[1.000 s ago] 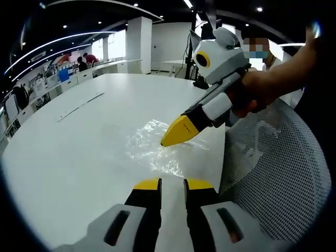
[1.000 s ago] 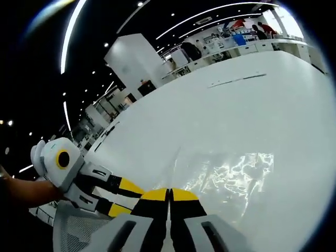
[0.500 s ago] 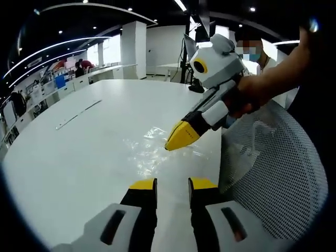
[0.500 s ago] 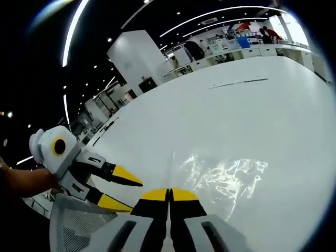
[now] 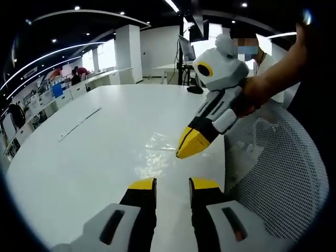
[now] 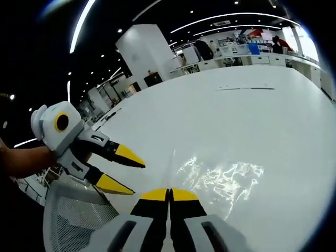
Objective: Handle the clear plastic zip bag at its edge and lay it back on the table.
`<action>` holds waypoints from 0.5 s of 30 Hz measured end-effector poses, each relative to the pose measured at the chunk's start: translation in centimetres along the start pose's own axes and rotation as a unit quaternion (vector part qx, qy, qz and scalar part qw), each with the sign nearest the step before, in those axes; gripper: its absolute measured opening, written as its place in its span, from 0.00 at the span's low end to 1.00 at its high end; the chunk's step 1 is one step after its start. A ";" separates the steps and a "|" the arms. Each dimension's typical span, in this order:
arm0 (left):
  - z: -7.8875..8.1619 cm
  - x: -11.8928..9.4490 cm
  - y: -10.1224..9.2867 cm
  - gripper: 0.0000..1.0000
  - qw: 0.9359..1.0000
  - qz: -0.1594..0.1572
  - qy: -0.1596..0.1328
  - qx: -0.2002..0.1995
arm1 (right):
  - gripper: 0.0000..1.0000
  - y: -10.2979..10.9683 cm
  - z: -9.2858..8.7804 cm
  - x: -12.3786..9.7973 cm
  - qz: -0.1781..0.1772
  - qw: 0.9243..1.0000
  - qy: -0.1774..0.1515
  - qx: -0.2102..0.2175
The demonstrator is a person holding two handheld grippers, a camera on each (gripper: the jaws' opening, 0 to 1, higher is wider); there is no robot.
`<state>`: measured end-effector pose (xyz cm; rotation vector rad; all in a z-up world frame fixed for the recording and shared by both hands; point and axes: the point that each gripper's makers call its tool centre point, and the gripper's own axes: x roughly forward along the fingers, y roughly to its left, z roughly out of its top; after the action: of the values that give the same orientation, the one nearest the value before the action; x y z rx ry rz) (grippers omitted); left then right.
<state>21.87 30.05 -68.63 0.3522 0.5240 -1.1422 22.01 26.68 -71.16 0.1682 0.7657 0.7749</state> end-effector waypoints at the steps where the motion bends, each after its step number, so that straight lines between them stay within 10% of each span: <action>1: 0.1 0.0 0.1 0.23 1.000 0.000 -0.001 0.002 | 0.00 0.0 -0.1 0.0 0.000 1.000 0.001 -0.004; 15: 2.1 0.3 1.8 0.24 0.998 -0.021 0.004 0.065 | 0.00 0.9 -0.7 0.0 0.005 0.998 0.028 -0.052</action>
<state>24.08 29.41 -67.01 0.4594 0.4681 -1.2193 21.07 27.22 -71.30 0.0572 0.7756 0.8291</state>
